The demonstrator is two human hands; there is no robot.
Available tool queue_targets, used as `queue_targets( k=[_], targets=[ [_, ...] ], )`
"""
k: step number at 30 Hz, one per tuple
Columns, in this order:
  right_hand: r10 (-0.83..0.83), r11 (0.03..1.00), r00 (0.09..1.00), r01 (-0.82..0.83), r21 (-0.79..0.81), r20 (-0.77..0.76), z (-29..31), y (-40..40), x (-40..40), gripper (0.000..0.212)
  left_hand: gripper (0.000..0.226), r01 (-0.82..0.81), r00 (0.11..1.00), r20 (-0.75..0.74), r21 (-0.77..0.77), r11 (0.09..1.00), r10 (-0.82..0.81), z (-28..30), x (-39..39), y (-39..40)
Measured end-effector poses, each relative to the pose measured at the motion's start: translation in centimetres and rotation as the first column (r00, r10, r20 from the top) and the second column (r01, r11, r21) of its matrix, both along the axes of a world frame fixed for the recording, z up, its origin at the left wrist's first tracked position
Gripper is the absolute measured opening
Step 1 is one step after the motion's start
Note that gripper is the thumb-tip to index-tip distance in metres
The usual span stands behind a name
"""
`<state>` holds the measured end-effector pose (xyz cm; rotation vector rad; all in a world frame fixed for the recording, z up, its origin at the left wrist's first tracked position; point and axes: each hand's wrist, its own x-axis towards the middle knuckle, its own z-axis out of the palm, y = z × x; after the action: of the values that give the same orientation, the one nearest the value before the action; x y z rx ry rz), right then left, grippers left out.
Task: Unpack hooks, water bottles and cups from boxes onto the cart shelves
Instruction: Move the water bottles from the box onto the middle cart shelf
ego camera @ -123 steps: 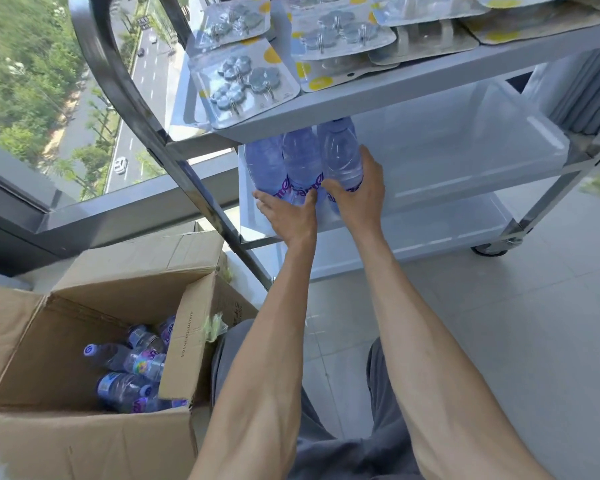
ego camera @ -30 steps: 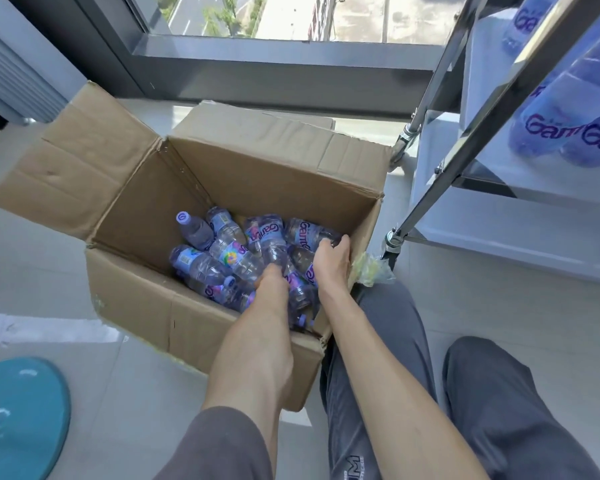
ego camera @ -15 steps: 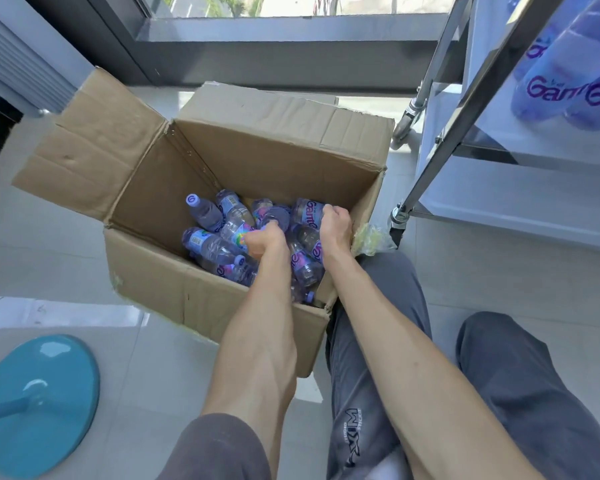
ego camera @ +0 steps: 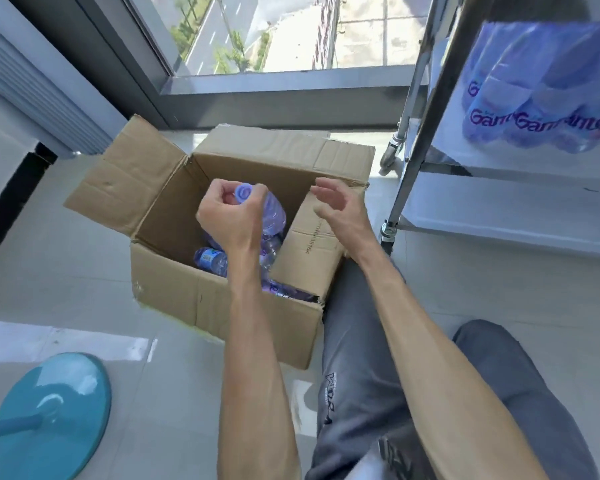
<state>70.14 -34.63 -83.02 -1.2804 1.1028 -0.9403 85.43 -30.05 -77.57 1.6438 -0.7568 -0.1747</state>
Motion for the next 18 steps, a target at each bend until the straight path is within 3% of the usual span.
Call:
queue_targets(
  k=[3, 6, 11, 15, 18],
  targets=[
    [0.060, 0.997, 0.998, -0.058, -0.055, 0.035, 3.7, 0.2, -1.6, 0.049, 0.010, 0.170, 0.985, 0.027, -0.157, 0.973, -0.168, 6.2, -1.7, 0.0],
    [0.026, 0.994, 0.992, -0.013, -0.112, 0.120, 7.0, 0.8, -4.8, 0.055, 0.008, 0.346, 0.938, 0.052, -0.175, 0.922, -0.342, 10.8, -5.6, -0.5],
    [0.092, 0.970, 0.986, -0.057, -0.237, 0.142, 10.1, 3.1, -12.6, 0.061, 0.018, 0.437, 0.890, -0.056, -0.185, 0.880, -0.453, 13.1, -14.6, -1.2],
    [-0.134, 0.952, 0.981, 0.167, -0.258, 0.140, 9.7, 5.2, -18.5, 0.047, 0.025, 0.528, 0.836, -0.089, -0.136, 0.838, -0.541, 13.4, -22.2, -0.8],
    [-0.329, 0.906, 0.900, 0.387, -0.174, 0.286, 7.6, 7.0, -23.3, 0.048, 0.032, 0.634, 0.704, -0.222, -0.231, 0.738, -0.674, 11.6, -25.9, 0.2]
  ],
)
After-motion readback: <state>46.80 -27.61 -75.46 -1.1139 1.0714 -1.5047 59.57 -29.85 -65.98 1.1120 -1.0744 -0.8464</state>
